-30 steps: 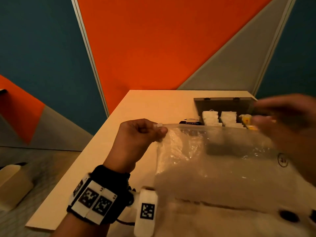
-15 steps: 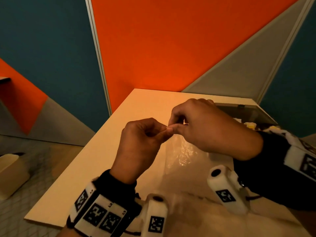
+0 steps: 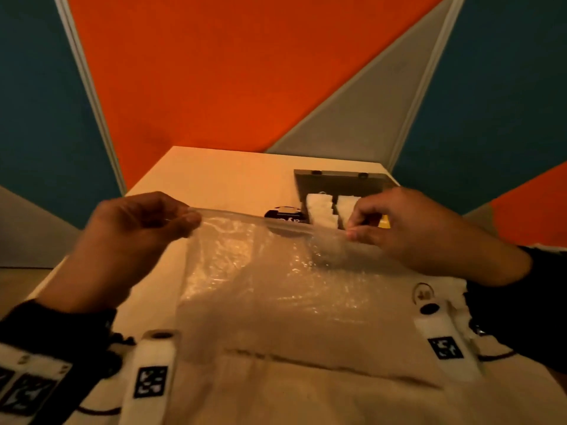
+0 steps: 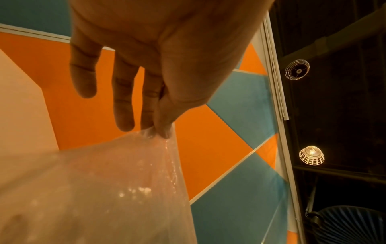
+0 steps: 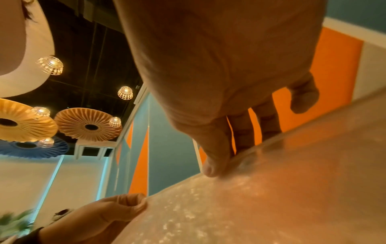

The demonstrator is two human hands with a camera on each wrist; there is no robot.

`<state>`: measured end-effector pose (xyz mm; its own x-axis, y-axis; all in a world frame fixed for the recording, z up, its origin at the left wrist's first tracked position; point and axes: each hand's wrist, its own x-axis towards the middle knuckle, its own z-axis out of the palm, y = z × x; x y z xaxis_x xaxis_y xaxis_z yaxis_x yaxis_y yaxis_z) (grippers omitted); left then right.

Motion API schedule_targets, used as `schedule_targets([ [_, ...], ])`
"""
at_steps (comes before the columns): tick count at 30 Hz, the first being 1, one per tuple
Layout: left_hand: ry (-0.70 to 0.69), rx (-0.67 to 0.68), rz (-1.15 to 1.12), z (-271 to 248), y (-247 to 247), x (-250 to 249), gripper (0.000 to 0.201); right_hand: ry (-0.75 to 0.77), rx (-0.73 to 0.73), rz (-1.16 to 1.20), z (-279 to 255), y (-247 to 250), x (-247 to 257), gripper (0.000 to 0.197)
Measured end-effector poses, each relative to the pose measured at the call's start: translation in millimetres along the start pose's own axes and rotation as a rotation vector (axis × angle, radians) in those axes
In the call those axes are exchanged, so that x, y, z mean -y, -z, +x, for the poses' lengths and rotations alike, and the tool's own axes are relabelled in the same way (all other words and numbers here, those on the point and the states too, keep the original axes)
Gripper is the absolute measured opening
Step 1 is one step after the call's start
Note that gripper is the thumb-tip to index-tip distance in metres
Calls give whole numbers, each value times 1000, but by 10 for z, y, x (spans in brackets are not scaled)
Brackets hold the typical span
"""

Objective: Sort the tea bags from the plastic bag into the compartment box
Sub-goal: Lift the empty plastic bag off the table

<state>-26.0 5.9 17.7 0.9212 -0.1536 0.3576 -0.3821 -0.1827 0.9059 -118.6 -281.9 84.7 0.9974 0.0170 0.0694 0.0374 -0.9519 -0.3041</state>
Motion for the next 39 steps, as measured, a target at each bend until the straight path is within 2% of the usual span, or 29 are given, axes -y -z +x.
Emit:
schedule_targets([
  [4,61,-17,25,128,60,93,14,-72,18,24,-180,47,-356,8],
  [10,108,-57,39,302,172,205,9,-183,-23,65,-436,121,-796,9],
  [12,121,-52,41,356,208,233,14,-185,-26,100,-510,149,-875,11],
  [15,84,-42,46,392,163,208,20,-193,-4,110,-570,152,-926,12],
  [19,-49,12,34,399,66,32,15,-209,-15,58,-550,193,-847,8],
  [22,-89,107,43,436,45,-149,14,-130,67,17,-394,246,-529,54],
  [25,-141,166,53,476,-12,-313,8,9,162,-22,-142,225,-184,79],
  [27,-169,174,54,474,-66,-417,11,85,208,-79,41,187,-71,71],
  [29,-195,148,34,479,-101,-507,12,103,262,-70,183,165,-34,43],
  [31,-206,91,-1,492,-84,-528,12,62,294,52,268,139,-49,18],
  [33,-147,11,-50,495,-29,-439,22,27,281,227,313,96,-119,9],
  [36,82,-105,-197,351,-51,-239,51,-68,192,560,312,3,-323,10],
  [38,309,-77,-376,190,-177,-91,68,-156,152,898,277,-107,-464,12],
  [39,420,-20,-459,95,-271,-31,72,-198,136,1055,246,-184,-511,14],
])
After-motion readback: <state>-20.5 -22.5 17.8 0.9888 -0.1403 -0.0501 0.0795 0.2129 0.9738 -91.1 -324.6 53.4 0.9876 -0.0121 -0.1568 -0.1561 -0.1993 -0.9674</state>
